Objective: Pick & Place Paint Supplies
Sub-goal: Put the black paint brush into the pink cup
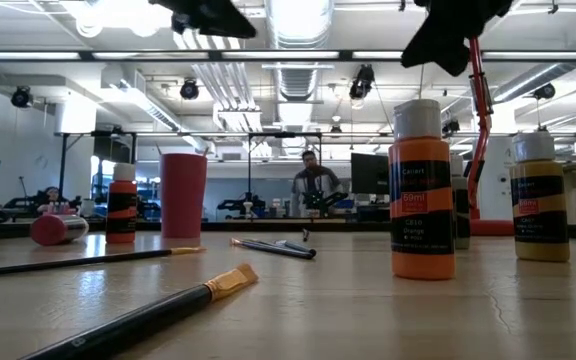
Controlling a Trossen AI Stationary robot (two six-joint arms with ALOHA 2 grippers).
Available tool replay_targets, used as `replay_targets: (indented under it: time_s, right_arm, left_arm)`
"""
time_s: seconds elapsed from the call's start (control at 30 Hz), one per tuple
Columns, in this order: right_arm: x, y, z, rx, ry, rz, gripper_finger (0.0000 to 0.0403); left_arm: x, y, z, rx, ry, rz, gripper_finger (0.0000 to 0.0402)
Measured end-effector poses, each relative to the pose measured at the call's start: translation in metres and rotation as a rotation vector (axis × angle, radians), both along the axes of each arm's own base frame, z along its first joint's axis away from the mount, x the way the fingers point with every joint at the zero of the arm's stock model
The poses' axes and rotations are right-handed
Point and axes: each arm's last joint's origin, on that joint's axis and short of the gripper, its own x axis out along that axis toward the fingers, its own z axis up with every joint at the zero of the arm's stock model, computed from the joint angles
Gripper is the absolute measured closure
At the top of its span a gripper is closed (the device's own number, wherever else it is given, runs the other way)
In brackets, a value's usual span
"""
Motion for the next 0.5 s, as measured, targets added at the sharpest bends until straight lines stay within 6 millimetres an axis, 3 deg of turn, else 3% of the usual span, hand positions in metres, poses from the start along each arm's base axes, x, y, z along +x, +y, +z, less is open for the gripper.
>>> replay_targets:
  time_s: [0.23,0.5]
  right_arm:
    - [-0.010,0.001,-0.004,0.004,-0.018,-0.009,0.0314]
    - [-0.016,0.000,-0.005,-0.064,-0.007,-0.022,0.0310]
  left_arm:
    - [0.045,0.030,0.011,-0.100,0.057,0.034,0.0295]
    - [0.078,0.085,-0.015,-0.319,0.044,0.067,0.0239]
